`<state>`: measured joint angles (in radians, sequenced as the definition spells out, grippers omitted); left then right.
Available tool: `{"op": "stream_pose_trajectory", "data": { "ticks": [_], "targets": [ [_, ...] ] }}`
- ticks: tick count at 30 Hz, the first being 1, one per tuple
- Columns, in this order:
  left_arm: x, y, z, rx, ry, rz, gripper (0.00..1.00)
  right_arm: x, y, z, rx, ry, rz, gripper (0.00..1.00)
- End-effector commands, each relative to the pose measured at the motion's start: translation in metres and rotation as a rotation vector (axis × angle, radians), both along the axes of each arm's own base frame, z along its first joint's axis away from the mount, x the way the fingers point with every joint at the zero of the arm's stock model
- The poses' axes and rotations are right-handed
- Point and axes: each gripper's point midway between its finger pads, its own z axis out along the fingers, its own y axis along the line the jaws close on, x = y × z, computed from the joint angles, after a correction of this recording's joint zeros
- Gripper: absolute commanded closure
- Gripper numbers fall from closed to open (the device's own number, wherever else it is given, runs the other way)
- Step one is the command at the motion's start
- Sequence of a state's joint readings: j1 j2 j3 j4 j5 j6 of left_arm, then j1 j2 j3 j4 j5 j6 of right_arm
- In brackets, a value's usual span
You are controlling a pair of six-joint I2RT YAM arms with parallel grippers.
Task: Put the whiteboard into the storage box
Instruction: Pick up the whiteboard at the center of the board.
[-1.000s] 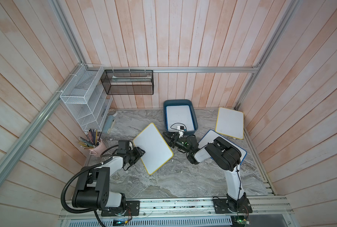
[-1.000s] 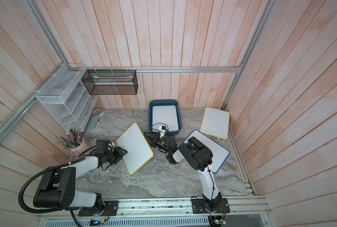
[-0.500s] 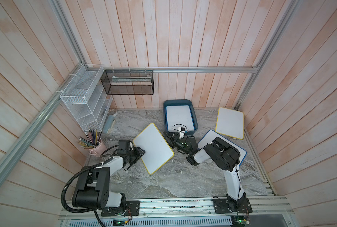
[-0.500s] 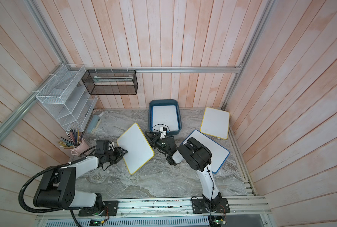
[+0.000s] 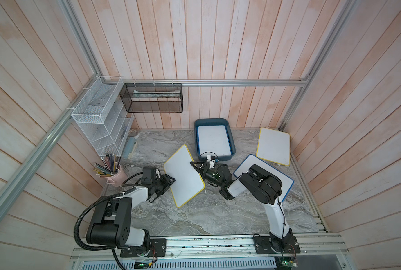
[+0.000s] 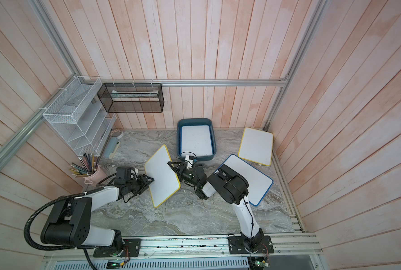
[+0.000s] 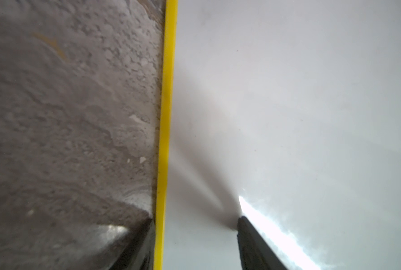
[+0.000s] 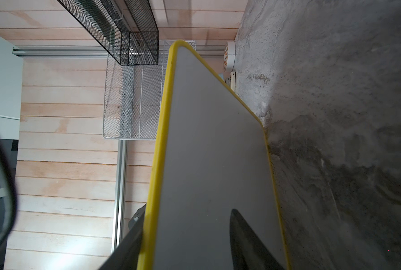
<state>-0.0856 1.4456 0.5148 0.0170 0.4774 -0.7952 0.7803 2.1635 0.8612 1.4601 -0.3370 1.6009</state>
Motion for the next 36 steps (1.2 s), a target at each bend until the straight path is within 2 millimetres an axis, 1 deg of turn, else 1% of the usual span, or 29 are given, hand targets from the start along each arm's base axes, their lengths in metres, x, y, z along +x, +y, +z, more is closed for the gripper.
{"op": "stream_pose_trajectory", "data": {
  "ticks": [1,6,8,11,15,19,25,31,36],
  "targets": [
    [-0.039,-0.016,-0.029,-0.025,0.162,-0.081,0.42,-0.035,0.007,-0.045,-0.136,0.099,0.126,0.47],
    [-0.036,-0.015,-0.028,-0.01,0.155,-0.083,0.42,-0.035,-0.006,-0.051,-0.206,0.072,0.132,0.49],
    [-0.035,-0.014,-0.027,-0.007,0.151,-0.082,0.43,-0.033,-0.009,-0.051,-0.239,0.049,0.151,0.51],
    [-0.035,-0.014,-0.027,-0.002,0.151,-0.08,0.43,-0.03,-0.012,-0.047,-0.259,0.015,0.167,0.54],
    [-0.035,-0.014,-0.028,-0.001,0.151,-0.08,0.42,-0.024,-0.014,-0.041,-0.294,-0.045,0.201,0.54],
    [-0.034,-0.014,-0.028,0.0,0.151,-0.083,0.43,-0.019,-0.022,-0.034,-0.306,-0.07,0.201,0.54],
    [-0.033,-0.014,-0.029,-0.001,0.148,-0.082,0.43,-0.014,-0.026,-0.025,-0.334,-0.107,0.212,0.58],
    [-0.031,-0.015,-0.03,-0.001,0.151,-0.087,0.43,-0.013,-0.024,-0.022,-0.347,-0.121,0.231,0.64],
    [-0.03,-0.014,-0.029,0.001,0.147,-0.087,0.43,-0.013,-0.031,-0.023,-0.368,-0.122,0.229,0.65]
  ]
}}
